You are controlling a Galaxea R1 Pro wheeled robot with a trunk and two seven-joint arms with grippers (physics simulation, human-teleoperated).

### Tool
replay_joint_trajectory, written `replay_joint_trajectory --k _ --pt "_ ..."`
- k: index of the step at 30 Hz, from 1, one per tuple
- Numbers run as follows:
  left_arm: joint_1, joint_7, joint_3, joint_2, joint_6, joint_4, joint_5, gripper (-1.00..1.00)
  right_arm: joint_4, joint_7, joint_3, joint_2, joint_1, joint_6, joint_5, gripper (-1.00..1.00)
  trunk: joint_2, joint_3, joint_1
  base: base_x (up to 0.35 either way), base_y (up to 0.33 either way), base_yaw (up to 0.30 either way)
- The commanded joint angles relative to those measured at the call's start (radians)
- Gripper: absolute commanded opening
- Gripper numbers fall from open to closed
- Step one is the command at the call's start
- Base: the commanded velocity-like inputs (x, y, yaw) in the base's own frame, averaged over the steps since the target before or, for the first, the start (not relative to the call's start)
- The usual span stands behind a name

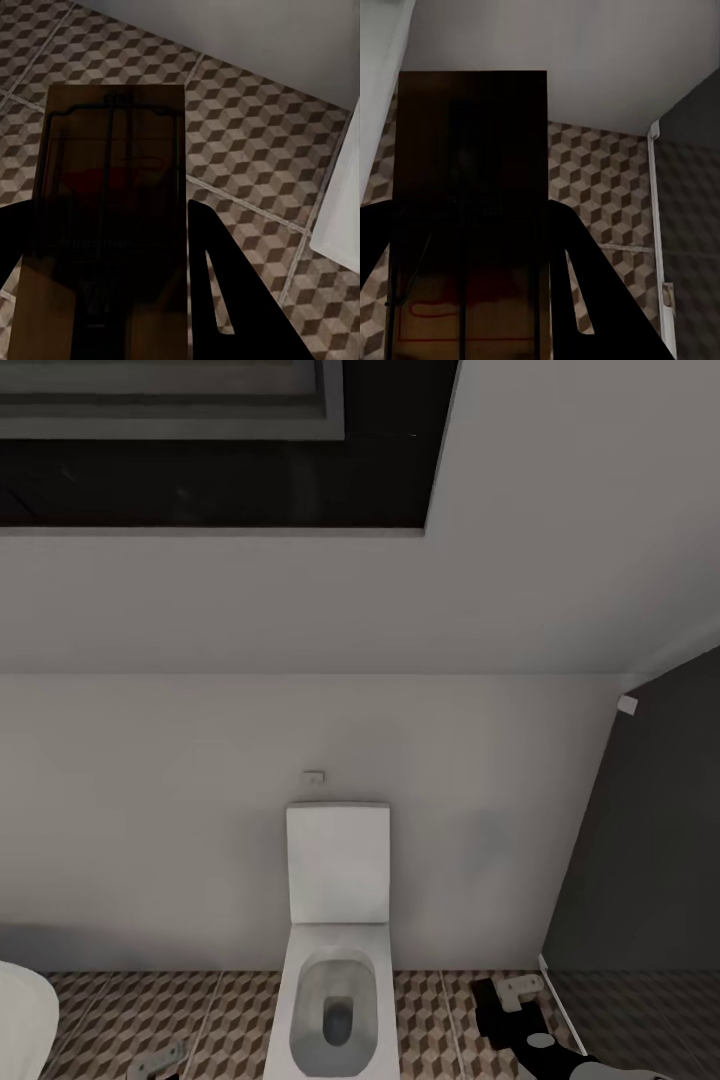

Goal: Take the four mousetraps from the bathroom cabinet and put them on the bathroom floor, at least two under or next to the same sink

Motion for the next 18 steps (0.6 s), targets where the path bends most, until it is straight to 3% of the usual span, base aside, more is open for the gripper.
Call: replay_joint_trajectory --k 1,18 --pt "-0.001 0.005 -0.008 0.0 -0.004 0.003 -0.001 -1.0 0.003 0.0 0.008 0.001 -0.001 -0.005 -0.01 -1.0 -0.001 0.0 0.0 0.0 0.0 0.0" --pt "-0.001 0.005 -0.008 -0.002 -0.004 0.003 -0.001 -1.0 0.003 0.0 0.009 0.001 -0.001 -0.005 -0.009 -1.0 -0.001 0.0 0.0 0.0 0.0 0.0"
